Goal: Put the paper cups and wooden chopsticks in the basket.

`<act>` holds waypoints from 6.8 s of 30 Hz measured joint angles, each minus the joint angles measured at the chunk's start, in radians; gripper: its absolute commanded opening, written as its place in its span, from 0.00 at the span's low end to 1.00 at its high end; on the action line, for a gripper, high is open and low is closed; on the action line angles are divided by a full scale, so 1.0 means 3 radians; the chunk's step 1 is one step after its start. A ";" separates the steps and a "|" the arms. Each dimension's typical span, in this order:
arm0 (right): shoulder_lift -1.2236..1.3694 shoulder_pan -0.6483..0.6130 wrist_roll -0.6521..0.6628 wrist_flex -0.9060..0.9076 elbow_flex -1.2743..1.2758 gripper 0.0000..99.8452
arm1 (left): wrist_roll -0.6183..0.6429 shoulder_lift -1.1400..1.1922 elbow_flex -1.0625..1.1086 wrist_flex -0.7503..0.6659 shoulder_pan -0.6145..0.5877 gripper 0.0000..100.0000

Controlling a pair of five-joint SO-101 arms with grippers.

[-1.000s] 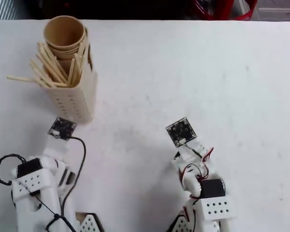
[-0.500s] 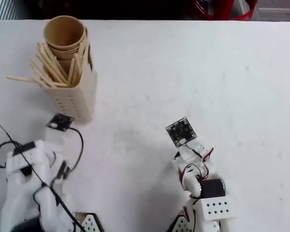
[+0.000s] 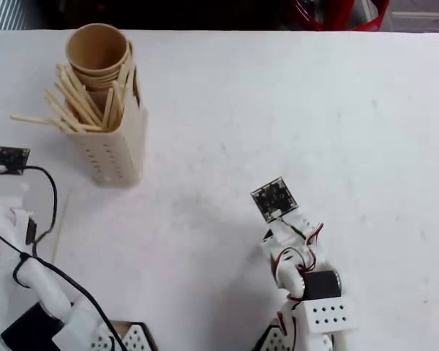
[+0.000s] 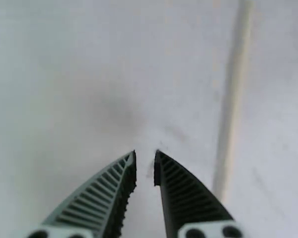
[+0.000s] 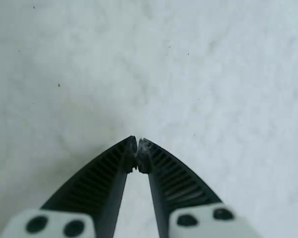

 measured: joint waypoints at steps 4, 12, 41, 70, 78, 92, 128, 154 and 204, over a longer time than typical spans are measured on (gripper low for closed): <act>0.0000 0.0000 0.0000 0.0000 0.0000 0.02 | -0.0087 0.0000 -0.0061 0.0179 0.0041 0.19; 0.0000 0.0000 0.0000 0.0000 0.0000 0.02 | -0.0542 0.0000 -0.0046 0.0854 0.0317 0.22; 0.0000 0.0000 0.0000 0.0000 0.0000 0.02 | -0.0450 -0.0046 0.1023 -0.0501 0.0276 0.07; 0.0000 0.0000 0.0000 0.0000 0.0000 0.02 | 0.0087 0.0031 -0.1064 0.0951 -0.0532 0.06; 0.0000 0.0000 0.0000 0.0000 0.0000 0.02 | -0.0563 0.0031 -0.0808 0.1059 -0.0353 0.23; 0.0000 0.0000 0.0000 0.0000 0.0000 0.02 | -0.1846 0.0046 0.0031 0.0194 -0.0327 0.24; 0.0000 0.0000 0.0000 0.0000 0.0000 0.02 | -0.1821 0.1698 -0.2281 0.1698 -0.0573 0.02; -0.0005 0.0000 0.0000 0.0000 0.0056 0.02 | 0.1432 -0.0368 -0.3795 0.1780 0.0261 0.02; -0.0005 0.0000 0.0000 0.0000 0.0056 0.02 | 0.2624 -0.3519 0.0123 -0.0552 0.2348 0.21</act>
